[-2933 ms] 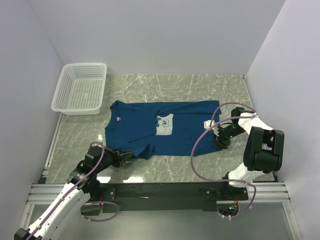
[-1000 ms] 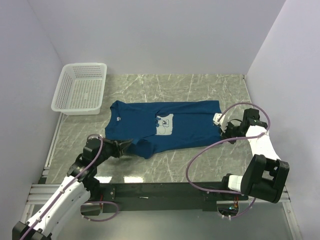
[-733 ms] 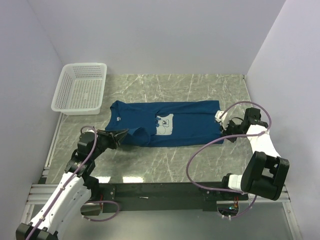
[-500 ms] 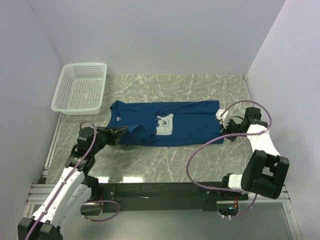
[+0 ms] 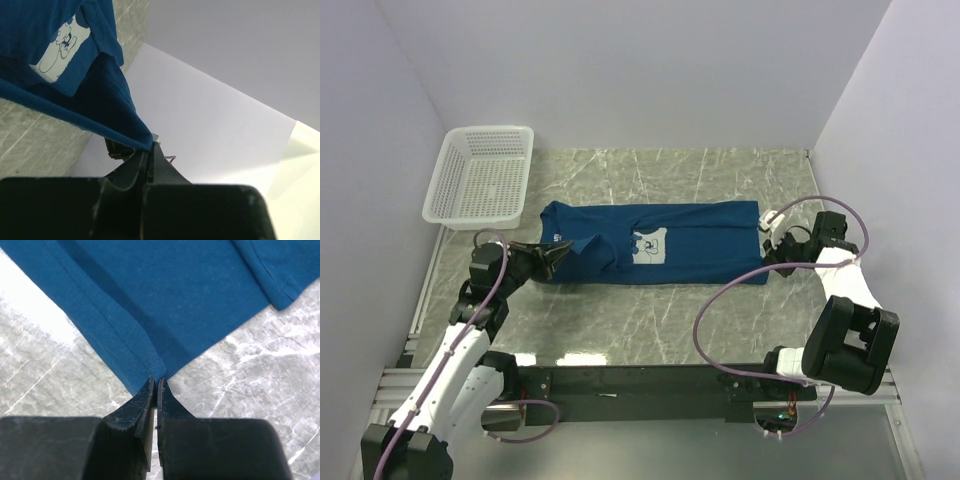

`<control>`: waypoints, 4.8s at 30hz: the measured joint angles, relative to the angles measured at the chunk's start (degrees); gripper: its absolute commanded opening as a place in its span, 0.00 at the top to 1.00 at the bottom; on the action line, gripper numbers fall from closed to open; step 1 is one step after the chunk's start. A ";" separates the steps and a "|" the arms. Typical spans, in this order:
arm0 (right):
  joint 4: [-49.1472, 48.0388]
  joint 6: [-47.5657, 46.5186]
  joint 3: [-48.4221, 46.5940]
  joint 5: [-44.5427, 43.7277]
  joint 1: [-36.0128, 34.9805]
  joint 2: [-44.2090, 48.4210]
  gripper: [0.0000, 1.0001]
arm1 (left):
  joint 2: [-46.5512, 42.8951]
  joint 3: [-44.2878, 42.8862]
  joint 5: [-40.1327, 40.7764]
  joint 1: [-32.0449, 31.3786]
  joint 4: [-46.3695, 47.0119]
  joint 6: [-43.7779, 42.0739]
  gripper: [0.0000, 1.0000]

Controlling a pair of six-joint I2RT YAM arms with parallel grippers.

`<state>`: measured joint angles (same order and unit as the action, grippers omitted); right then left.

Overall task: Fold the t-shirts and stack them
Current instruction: Fold the tshirt

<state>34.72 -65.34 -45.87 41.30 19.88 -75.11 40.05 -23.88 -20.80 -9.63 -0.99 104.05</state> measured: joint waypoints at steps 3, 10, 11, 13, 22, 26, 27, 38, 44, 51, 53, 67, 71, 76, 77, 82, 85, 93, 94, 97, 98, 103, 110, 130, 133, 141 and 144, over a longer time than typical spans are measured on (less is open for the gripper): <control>-1.18 1.55 -0.02 0.02 0.44 -0.39 1.00 | 1.88 -0.61 -0.96 0.98 0.83 -0.39 1.00; -4.00 5.49 -0.02 0.15 0.59 -0.76 1.00 | 7.54 -3.32 -3.08 2.21 3.13 -2.45 1.00; -4.46 5.97 -0.02 0.15 0.59 -0.79 1.00 | 8.11 -3.72 -3.37 2.36 3.45 -2.67 1.00; -5.51 7.10 -0.02 0.15 0.61 -0.83 1.00 | 9.05 -4.57 -3.65 2.62 3.80 -3.04 1.00; -6.56 8.44 -0.37 1.09 0.63 -1.90 1.00 | 14.88 -8.79 -5.38 3.72 4.94 -5.97 1.00; -6.01 7.50 -1.25 1.77 0.63 -3.52 1.00 | 16.39 -10.56 -5.81 3.98 5.01 -7.10 1.00; -5.99 7.39 -1.33 1.81 0.63 -3.87 1.00 | 16.61 -10.86 -5.97 4.02 5.05 -7.41 1.00; -7.72 10.43 -2.34 1.66 0.44 -6.12 1.00 | 20.24 -11.93 -6.40 4.39 5.05 -8.98 1.00; -9.84 13.18 -3.37 1.07 0.13 -8.41 1.00 | 23.91 -14.10 -6.64 4.81 5.16 -10.38 1.00; -10.73 15.04 -4.44 -0.42 -0.76 -11.28 1.00 | 26.69 -16.02 -7.50 4.96 6.10 -11.72 1.00; -11.23 15.52 -4.85 -0.85 -1.25 -11.93 1.00 | 27.04 -16.33 -7.82 5.07 6.36 -11.89 1.00; -14.25 20.46 -8.63 -4.92 -4.87 -15.10 1.00 | 27.82 -16.44 -8.50 6.38 6.80 -13.16 1.00; -14.62 21.33 -10.08 -6.12 -5.88 -16.68 1.00 | 28.06 -16.44 -8.81 6.86 6.80 -13.38 1.00; -14.62 22.25 -11.08 -7.39 -6.64 -18.03 1.00 | 28.13 -16.44 -9.18 7.19 6.80 -13.40 1.00; -14.64 22.29 -11.21 -7.56 -6.71 -18.08 1.00 | 28.13 -16.44 -9.20 7.21 6.80 -13.40 1.00; -14.64 22.51 -11.72 -7.98 -7.30 -18.12 1.00 | 28.04 -16.44 -9.38 7.37 6.71 -13.38 1.00; -14.64 22.51 -12.04 -8.37 -7.52 -18.25 1.00 | 27.65 -16.39 -9.33 7.48 6.49 -13.38 1.00; -14.69 22.99 -12.87 -9.16 -8.11 -19.89 1.00 | 27.06 -16.20 -9.35 8.07 6.08 -13.38 1.00; -14.62 23.10 -13.05 -9.25 -8.15 -20.02 1.00 | 27.02 -16.13 -9.35 8.11 6.01 -13.38 1.00; -14.69 23.34 -13.46 -9.42 -8.41 -20.39 1.00 | 26.45 -15.72 -9.35 8.28 5.86 -13.38 1.00; -14.69 23.47 -13.55 -9.44 -8.50 -20.52 1.00 | 26.27 -15.65 -9.33 8.33 5.81 -13.38 1.00; -14.62 23.63 -14.12 -10.05 -8.87 -21.03 1.00 | 25.77 -15.19 -9.31 8.48 5.84 -13.35 1.00; -14.64 23.78 -14.27 -10.51 -9.09 -21.53 1.00 | 25.70 -14.75 -9.33 8.76 5.68 -13.38 1.00; -15.41 25.42 -14.99 -12.26 -9.90 -21.90 0.56 | 26.38 -14.75 -9.35 9.07 5.90 -13.94 1.00; -16.13 26.12 -14.99 -12.55 -9.90 -21.88 0.55 | 27.19 -14.75 -9.35 9.07 5.92 -14.32 1.00; -16.72 27.26 -14.86 -12.11 -9.90 -21.16 0.54 | 29.16 -14.75 -9.35 9.09 5.97 -14.93 1.00; -16.74 27.43 -14.86 -11.85 -9.90 -20.94 0.54 | 30.05 -14.75 -9.35 9.14 6.05 -15.26 1.00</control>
<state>17.98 -37.91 -60.73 29.45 9.98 -96.05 70.11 -38.63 -30.15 -0.49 5.06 88.79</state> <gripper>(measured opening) 0.460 0.013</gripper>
